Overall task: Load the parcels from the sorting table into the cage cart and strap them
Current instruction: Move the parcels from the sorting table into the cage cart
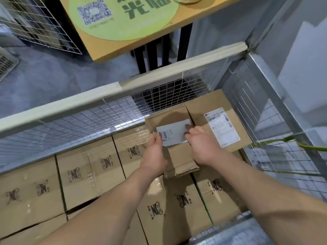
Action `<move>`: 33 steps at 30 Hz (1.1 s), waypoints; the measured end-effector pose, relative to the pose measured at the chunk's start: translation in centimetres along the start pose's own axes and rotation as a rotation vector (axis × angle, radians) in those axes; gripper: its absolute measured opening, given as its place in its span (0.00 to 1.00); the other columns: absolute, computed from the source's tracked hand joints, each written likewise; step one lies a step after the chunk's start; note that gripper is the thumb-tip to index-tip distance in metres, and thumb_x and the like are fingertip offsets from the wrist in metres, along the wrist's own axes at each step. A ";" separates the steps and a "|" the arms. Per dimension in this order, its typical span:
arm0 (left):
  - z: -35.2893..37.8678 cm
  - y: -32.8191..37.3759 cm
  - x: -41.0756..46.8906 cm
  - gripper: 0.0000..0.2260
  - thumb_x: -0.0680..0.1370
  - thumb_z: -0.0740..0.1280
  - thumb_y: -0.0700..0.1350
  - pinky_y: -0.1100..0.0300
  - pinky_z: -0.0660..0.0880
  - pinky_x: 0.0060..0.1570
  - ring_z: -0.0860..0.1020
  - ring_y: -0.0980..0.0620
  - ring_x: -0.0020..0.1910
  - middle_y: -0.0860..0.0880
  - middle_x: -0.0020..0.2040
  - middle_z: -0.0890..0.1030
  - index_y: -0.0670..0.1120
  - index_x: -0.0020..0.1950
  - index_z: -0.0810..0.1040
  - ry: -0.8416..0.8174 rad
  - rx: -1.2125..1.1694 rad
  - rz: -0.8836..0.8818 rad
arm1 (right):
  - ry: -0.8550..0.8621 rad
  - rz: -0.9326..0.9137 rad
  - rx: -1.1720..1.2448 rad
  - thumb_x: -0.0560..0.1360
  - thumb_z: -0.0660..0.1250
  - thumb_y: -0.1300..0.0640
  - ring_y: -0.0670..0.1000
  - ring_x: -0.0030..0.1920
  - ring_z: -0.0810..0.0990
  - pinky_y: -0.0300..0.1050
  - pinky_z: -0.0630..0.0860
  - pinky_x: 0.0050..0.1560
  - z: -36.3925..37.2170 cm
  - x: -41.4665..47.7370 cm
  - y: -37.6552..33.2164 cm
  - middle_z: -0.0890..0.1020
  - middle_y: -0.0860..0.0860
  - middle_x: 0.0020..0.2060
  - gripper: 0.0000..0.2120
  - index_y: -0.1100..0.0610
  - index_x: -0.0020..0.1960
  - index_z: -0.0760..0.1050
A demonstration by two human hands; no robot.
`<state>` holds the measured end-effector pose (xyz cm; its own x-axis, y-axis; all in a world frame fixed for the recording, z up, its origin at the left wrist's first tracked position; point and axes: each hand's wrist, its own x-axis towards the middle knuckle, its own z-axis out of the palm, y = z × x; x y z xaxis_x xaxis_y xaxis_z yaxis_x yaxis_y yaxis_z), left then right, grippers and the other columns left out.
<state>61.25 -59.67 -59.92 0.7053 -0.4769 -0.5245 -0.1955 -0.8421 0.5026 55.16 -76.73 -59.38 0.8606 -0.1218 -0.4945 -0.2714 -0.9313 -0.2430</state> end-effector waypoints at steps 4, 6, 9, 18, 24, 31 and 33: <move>-1.4 1.0 -1.0 0.47 0.69 0.77 0.42 0.54 0.77 0.56 0.74 0.45 0.58 0.51 0.75 0.49 0.47 0.79 0.50 0.022 0.109 -0.023 | -0.080 0.004 0.084 0.75 0.69 0.58 0.54 0.74 0.62 0.47 0.66 0.72 -2.2 -1.6 -0.8 0.63 0.55 0.74 0.28 0.58 0.73 0.66; -2.4 1.6 -2.1 0.47 0.71 0.76 0.47 0.50 0.72 0.66 0.66 0.41 0.71 0.50 0.79 0.37 0.46 0.80 0.49 0.026 0.140 -0.009 | -0.039 0.014 0.116 0.76 0.69 0.55 0.54 0.74 0.63 0.47 0.68 0.70 -3.5 -3.5 -1.2 0.63 0.53 0.74 0.27 0.57 0.73 0.66; -4.7 2.9 -5.0 0.41 0.74 0.72 0.55 0.46 0.66 0.72 0.55 0.41 0.77 0.46 0.80 0.41 0.46 0.78 0.52 0.101 0.259 0.102 | 0.042 0.061 0.123 0.80 0.64 0.53 0.55 0.78 0.55 0.49 0.61 0.75 -5.5 -7.4 -2.0 0.56 0.54 0.79 0.31 0.56 0.79 0.57; -14.7 8.4 -18.0 0.39 0.80 0.54 0.65 0.46 0.42 0.76 0.36 0.44 0.79 0.47 0.80 0.38 0.46 0.80 0.41 0.181 0.541 0.484 | 0.505 0.270 0.153 0.81 0.59 0.41 0.51 0.80 0.46 0.47 0.43 0.79 -11.7 -23.8 -8.2 0.50 0.50 0.80 0.34 0.55 0.81 0.52; -19.3 15.4 -27.3 0.36 0.78 0.57 0.64 0.41 0.63 0.71 0.56 0.39 0.78 0.43 0.79 0.58 0.42 0.77 0.60 0.309 0.509 0.924 | 0.889 0.451 0.147 0.79 0.55 0.38 0.55 0.78 0.57 0.56 0.60 0.76 -16.9 -38.2 -13.4 0.61 0.56 0.78 0.35 0.60 0.78 0.63; -20.0 25.9 -39.5 0.34 0.76 0.58 0.62 0.37 0.70 0.64 0.65 0.34 0.73 0.37 0.73 0.69 0.37 0.72 0.70 0.391 0.335 1.388 | 1.159 0.702 -0.009 0.78 0.59 0.41 0.59 0.76 0.63 0.62 0.68 0.71 -20.8 -55.5 -16.4 0.66 0.59 0.75 0.34 0.63 0.76 0.66; -19.1 28.7 -43.8 0.34 0.76 0.59 0.61 0.37 0.69 0.64 0.64 0.34 0.73 0.37 0.73 0.69 0.37 0.72 0.70 0.374 0.274 1.499 | 1.209 0.792 -0.083 0.77 0.60 0.41 0.60 0.76 0.65 0.63 0.69 0.69 -21.0 -61.2 -17.1 0.67 0.60 0.75 0.34 0.64 0.75 0.67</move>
<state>37.73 -58.14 -9.36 -0.1236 -0.8367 0.5335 -0.9297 0.2857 0.2326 16.18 -60.58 -7.46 0.3410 -0.7760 0.5306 -0.8510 -0.4946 -0.1764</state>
